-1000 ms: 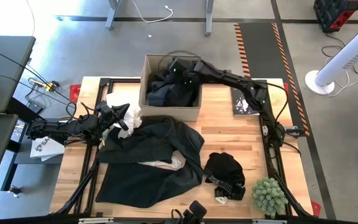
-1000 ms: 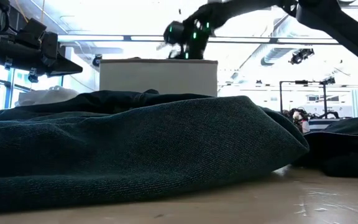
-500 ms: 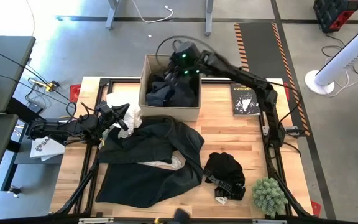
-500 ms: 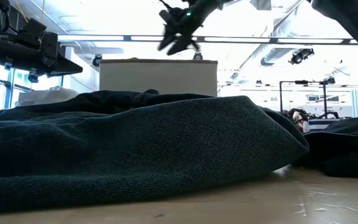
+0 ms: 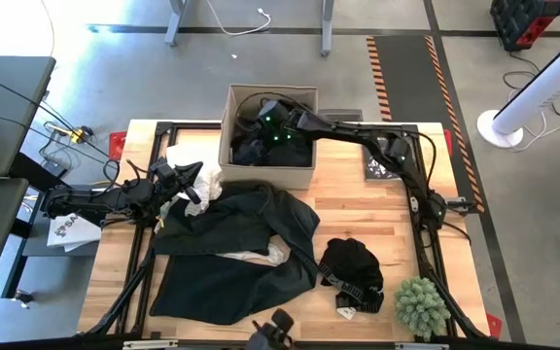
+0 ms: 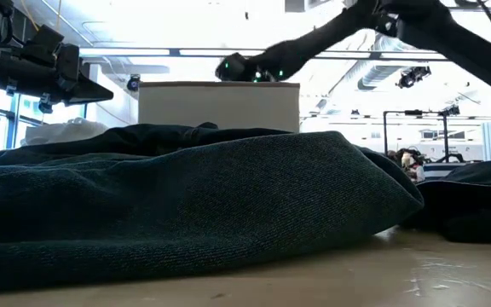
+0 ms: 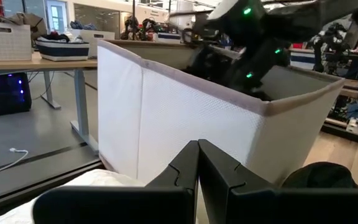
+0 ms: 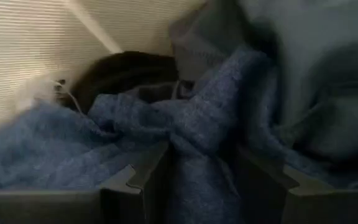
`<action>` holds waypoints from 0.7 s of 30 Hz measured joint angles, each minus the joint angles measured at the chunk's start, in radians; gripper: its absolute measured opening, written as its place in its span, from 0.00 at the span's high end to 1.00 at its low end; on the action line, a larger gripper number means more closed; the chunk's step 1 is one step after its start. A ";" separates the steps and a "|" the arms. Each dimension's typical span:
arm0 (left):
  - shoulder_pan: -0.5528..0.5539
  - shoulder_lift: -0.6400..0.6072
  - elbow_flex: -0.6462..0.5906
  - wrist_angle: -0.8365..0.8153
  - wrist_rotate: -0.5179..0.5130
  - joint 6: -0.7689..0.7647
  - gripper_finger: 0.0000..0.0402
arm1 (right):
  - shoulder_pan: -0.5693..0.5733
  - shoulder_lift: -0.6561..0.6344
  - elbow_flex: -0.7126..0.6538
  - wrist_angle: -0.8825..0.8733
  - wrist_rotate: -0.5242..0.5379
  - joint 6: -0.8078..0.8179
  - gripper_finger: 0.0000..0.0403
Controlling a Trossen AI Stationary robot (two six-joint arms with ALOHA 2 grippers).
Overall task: Sort clothes
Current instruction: Put the black shorts into the laundry bin, then put the black underwear into the laundry bin
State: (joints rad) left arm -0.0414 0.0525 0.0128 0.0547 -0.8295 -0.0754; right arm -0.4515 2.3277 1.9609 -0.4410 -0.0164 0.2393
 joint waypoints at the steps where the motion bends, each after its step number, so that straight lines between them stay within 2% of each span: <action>1: 0.000 0.000 0.000 0.000 0.000 0.000 0.98 | -0.004 0.002 0.010 0.003 -0.001 -0.010 0.60; 5: 0.000 0.000 0.000 0.000 0.000 0.000 0.98 | 0.002 -0.049 0.092 -0.003 0.005 -0.090 0.60; 10: 0.000 0.000 0.000 0.000 0.000 0.000 0.98 | 0.076 -0.187 0.198 -0.047 0.085 -0.221 0.60; 15: 0.000 0.000 0.000 0.000 0.000 0.000 0.98 | 0.210 -0.316 0.217 -0.107 0.179 -0.308 0.60; 21: 0.000 0.000 0.000 0.001 0.005 -0.001 0.98 | 0.417 -0.396 0.220 -0.359 0.161 -0.322 0.60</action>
State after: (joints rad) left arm -0.0414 0.0521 0.0125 0.0555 -0.8246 -0.0766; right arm -0.0347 1.9316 2.1811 -0.8002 0.1442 -0.0827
